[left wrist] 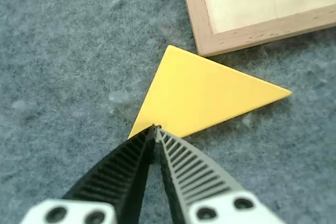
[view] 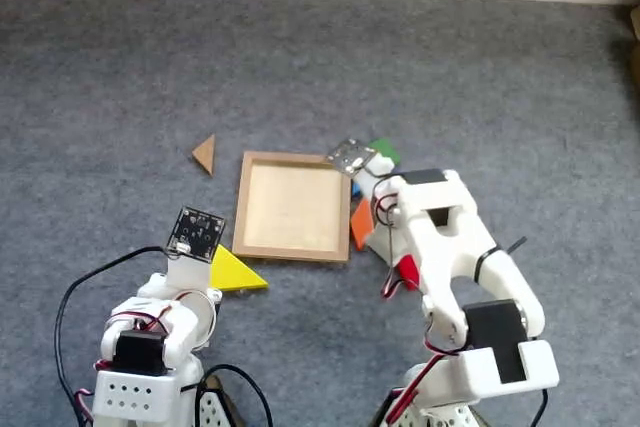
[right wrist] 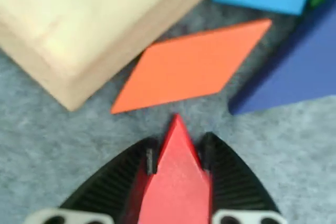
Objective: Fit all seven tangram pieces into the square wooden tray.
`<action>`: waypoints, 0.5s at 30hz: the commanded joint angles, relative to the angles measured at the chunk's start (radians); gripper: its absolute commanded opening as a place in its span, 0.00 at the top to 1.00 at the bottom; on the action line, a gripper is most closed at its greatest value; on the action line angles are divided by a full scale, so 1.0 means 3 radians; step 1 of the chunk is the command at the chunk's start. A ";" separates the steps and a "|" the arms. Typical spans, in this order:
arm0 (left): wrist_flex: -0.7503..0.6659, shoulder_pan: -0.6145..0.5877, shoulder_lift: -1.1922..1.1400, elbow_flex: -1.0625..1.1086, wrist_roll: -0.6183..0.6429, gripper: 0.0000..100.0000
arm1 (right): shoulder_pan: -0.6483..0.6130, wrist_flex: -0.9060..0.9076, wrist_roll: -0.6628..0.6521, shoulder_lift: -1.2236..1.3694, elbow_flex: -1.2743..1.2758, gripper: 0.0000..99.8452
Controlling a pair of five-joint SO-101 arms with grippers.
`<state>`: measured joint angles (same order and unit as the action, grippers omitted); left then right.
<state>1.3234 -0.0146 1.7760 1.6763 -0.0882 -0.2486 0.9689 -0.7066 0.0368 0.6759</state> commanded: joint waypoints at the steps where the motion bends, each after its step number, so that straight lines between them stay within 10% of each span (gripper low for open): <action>1: 0.0010 -0.0033 0.0171 0.0069 -0.0031 0.99 | 0.0110 0.0105 0.0179 -0.0008 -0.0079 0.88; 9: 0.0010 -0.0033 0.0171 0.0069 -0.0031 0.99 | 0.0100 0.0841 0.0164 -0.0739 -0.0136 0.60; 15: 0.0010 -0.0033 0.0171 0.0069 -0.0031 0.99 | 0.0110 0.1010 -0.0573 -0.0872 -0.0018 0.59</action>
<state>1.3234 -0.0146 1.7760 1.6763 -0.0882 -0.2378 1.2467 -0.7864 -0.1811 0.6590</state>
